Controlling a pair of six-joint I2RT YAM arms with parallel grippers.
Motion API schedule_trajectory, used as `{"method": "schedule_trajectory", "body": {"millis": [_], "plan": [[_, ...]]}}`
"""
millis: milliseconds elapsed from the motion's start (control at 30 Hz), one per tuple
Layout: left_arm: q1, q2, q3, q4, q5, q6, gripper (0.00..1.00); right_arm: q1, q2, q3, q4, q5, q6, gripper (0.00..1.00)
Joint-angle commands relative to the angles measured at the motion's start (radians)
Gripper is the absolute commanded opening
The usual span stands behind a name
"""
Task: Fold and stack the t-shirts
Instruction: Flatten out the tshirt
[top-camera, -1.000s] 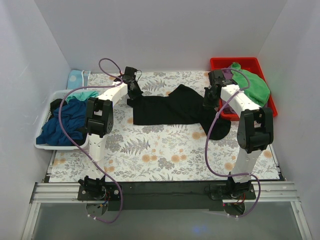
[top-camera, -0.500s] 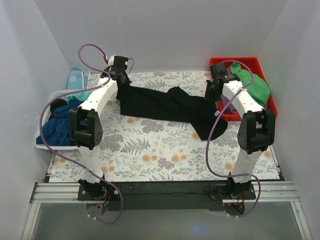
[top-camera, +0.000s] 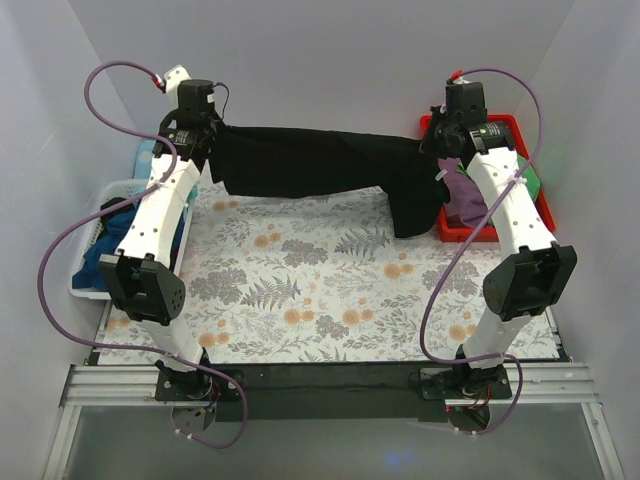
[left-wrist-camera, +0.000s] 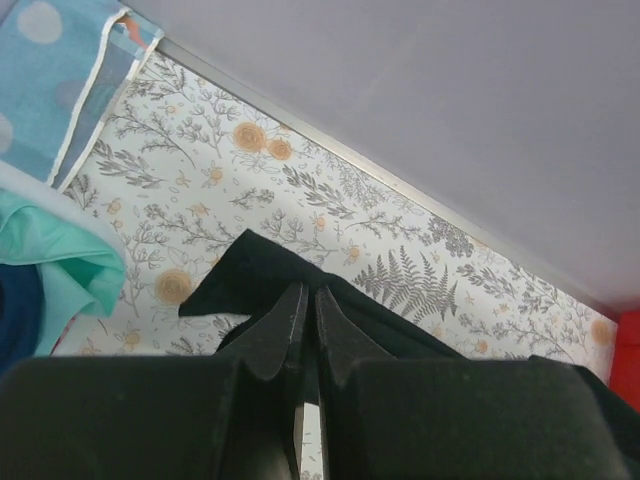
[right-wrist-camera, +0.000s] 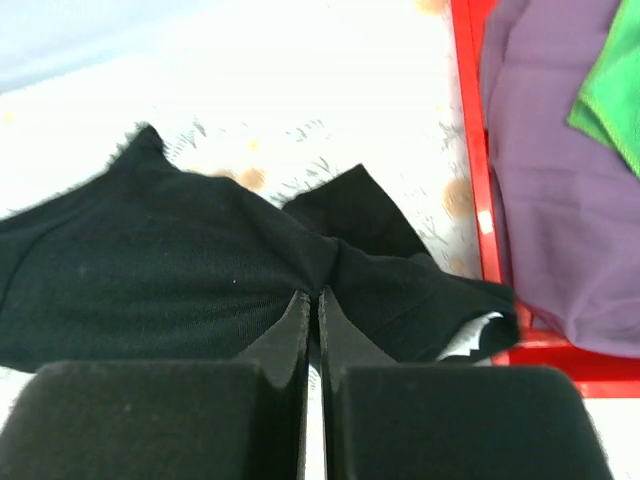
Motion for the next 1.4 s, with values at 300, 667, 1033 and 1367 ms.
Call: {"method": "schedule_trajectory", "body": {"millis": [300,667,1033,1367], "plan": [[0.108,-0.185,-0.048,-0.077,-0.259,-0.051,0.00,-0.061,-0.214,-0.093,0.043,0.084,-0.028,0.01],[0.108,-0.242,0.107,-0.138,-0.257,-0.038,0.00,-0.043,-0.374,-0.025,0.120,0.050,-0.061,0.01],[0.108,-0.470,0.003,-0.164,-0.206,-0.055,0.00,0.048,-0.584,-0.093,0.274,0.062,-0.091,0.01],[0.103,-0.412,-0.189,-0.040,-0.027,-0.028,0.00,0.058,-0.499,-0.206,0.335,0.113,-0.040,0.01]]}}
